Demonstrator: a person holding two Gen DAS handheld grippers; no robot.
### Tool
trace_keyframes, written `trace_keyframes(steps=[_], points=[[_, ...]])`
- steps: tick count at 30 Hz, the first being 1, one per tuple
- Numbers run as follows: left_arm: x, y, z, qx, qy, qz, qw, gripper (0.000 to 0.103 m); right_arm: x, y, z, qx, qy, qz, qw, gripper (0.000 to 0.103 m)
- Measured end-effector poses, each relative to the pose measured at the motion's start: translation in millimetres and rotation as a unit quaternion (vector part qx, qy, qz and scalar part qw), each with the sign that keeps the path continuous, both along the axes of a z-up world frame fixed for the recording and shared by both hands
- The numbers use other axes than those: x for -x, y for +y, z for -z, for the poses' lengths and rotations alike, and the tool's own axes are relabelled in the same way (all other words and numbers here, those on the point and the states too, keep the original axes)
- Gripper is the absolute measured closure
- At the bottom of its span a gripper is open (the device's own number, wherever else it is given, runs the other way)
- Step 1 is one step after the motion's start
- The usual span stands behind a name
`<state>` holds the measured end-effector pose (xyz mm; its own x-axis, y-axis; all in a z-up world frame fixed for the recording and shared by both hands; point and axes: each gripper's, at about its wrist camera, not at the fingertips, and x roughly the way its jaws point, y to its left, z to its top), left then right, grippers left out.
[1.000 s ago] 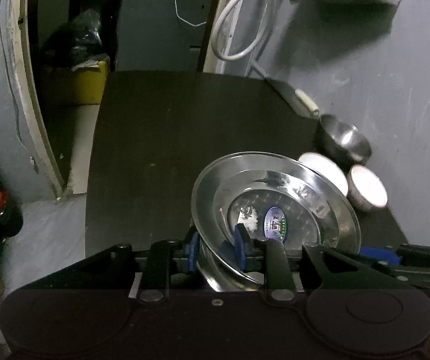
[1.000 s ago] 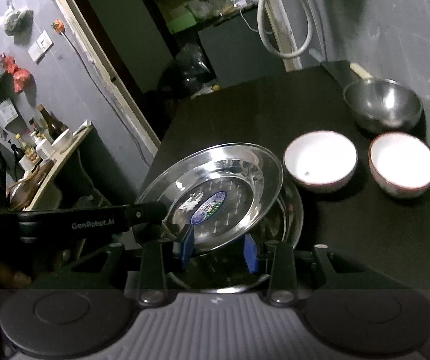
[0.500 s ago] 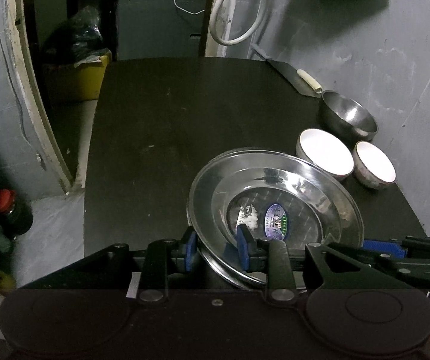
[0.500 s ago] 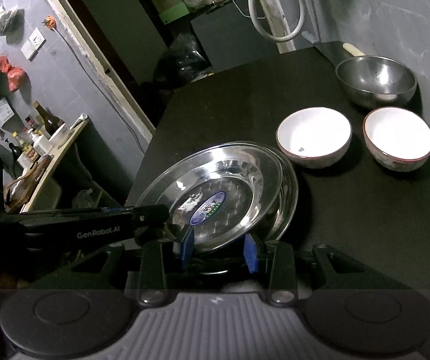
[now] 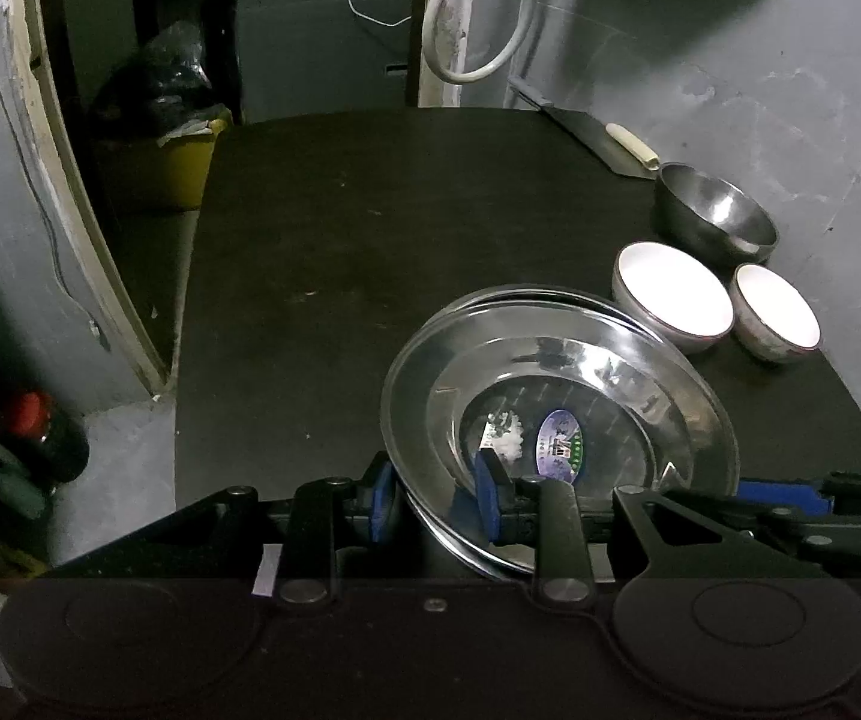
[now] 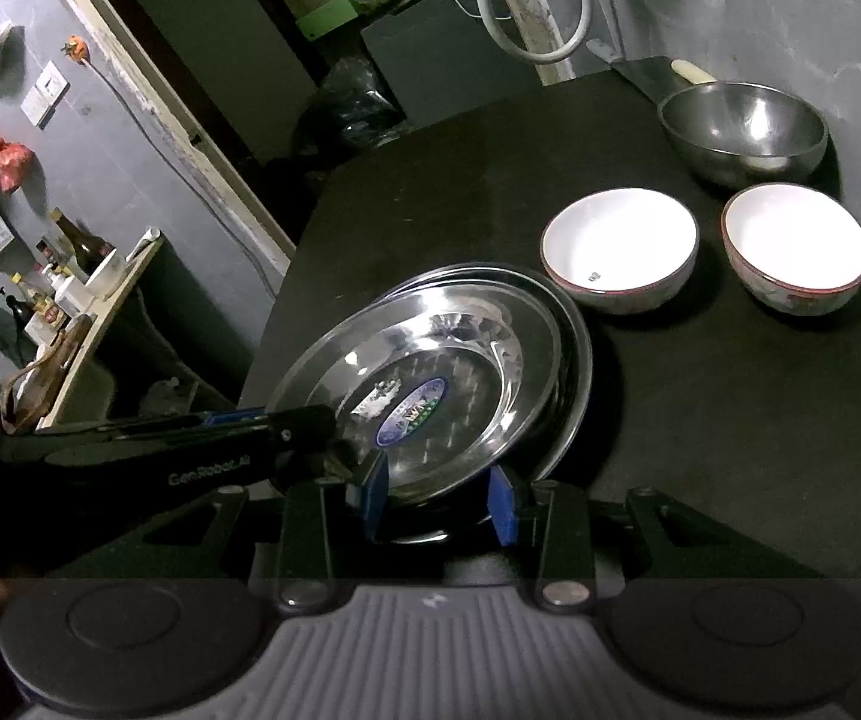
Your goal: Organize plates and bowls
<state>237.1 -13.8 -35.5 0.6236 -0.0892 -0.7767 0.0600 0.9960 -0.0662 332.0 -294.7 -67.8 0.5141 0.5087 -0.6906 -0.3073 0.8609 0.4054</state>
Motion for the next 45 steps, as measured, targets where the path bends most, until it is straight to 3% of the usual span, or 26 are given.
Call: trace_keyframes(steps=[6,28,33,36,39,43,45], points=[[-1,-9,3,-0.025,-0.004,0.008,0.9997,0.069,4,4,0,0.012,-0.008,-0.001,1.0,0.058],[-5,-6,5,-0.027,0.003,-0.003,0.9996,0.065,6,6,-4,0.029,-0.018,-0.004,0.999,0.04],[-4,-4,4,-0.024,0.001,-0.009,0.9997,0.06,6,3,-6,0.03,-0.021,-0.001,0.999,0.037],[-4,-2,2,-0.018,-0.003,-0.015,0.9997,0.05,6,2,-5,0.03,-0.022,0.0,0.999,0.035],[-4,-1,0,-0.021,-0.009,-0.023,0.9995,0.029,6,-2,-4,0.028,-0.022,0.005,0.999,0.03],[-5,0,-3,-0.025,-0.018,-0.035,0.9989,0.007,7,-9,-5,0.027,-0.025,0.018,0.999,0.015],[-5,0,-5,-0.026,-0.024,-0.043,0.9984,0.002,7,-14,-5,0.027,-0.026,0.028,0.999,0.009]])
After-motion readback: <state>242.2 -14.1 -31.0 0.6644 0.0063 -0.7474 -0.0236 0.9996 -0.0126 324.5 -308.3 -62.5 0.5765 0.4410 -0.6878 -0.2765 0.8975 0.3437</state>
